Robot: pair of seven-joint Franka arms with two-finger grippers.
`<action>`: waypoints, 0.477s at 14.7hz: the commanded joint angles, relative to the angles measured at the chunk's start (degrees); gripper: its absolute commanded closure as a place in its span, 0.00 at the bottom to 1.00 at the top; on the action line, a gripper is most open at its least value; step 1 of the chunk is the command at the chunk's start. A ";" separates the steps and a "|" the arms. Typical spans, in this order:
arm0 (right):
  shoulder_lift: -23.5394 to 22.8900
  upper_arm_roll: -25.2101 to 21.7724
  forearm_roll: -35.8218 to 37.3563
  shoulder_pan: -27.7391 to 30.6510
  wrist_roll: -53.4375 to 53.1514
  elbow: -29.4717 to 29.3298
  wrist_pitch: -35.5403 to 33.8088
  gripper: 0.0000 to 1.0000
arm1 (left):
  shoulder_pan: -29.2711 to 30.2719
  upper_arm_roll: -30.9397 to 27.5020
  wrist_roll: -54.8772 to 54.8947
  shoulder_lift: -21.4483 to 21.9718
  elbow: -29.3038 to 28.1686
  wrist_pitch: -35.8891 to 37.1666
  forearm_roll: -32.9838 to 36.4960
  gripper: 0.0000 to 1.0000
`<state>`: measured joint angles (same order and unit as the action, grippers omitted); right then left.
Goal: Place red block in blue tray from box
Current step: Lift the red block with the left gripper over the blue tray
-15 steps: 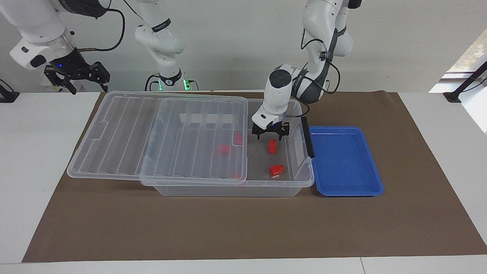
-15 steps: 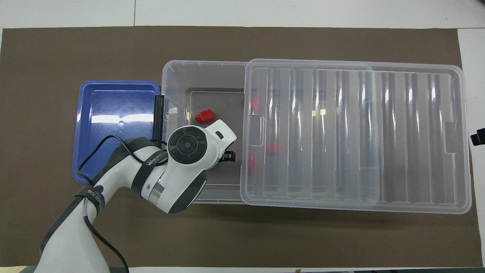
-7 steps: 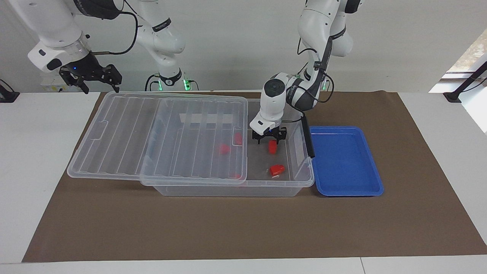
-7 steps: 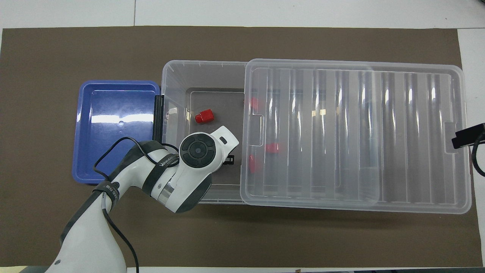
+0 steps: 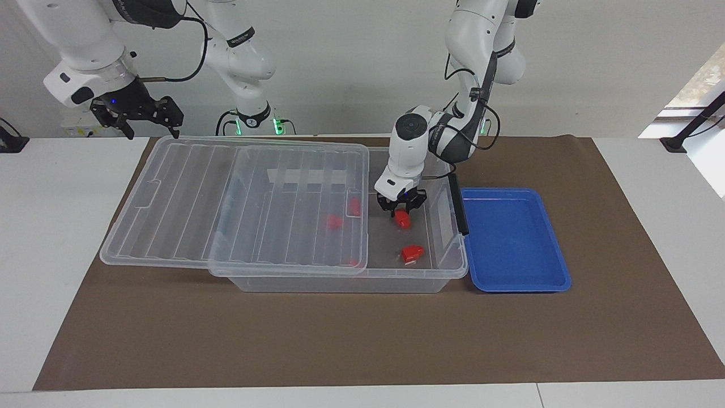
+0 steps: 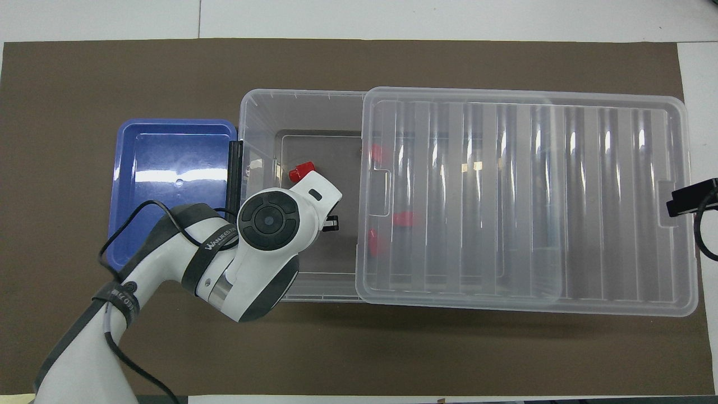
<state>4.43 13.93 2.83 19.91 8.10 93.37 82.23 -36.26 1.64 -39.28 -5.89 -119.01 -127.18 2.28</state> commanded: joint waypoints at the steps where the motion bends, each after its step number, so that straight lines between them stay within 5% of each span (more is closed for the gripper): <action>1: 0.75 0.39 -0.37 0.40 -1.07 0.94 0.74 0.00 | 0.22 -0.06 -1.15 7.46 -0.70 5.61 1.24 1.00; 7: 0.75 0.39 -0.37 0.48 -0.98 0.94 0.82 0.00 | 5.22 -0.15 2.61 16.09 -0.61 13.19 1.24 1.00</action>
<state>4.43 13.93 2.83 19.90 8.10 93.37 82.23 -33.54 1.43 -38.77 8.44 -118.70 -115.24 2.52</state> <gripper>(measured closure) 0.000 0.670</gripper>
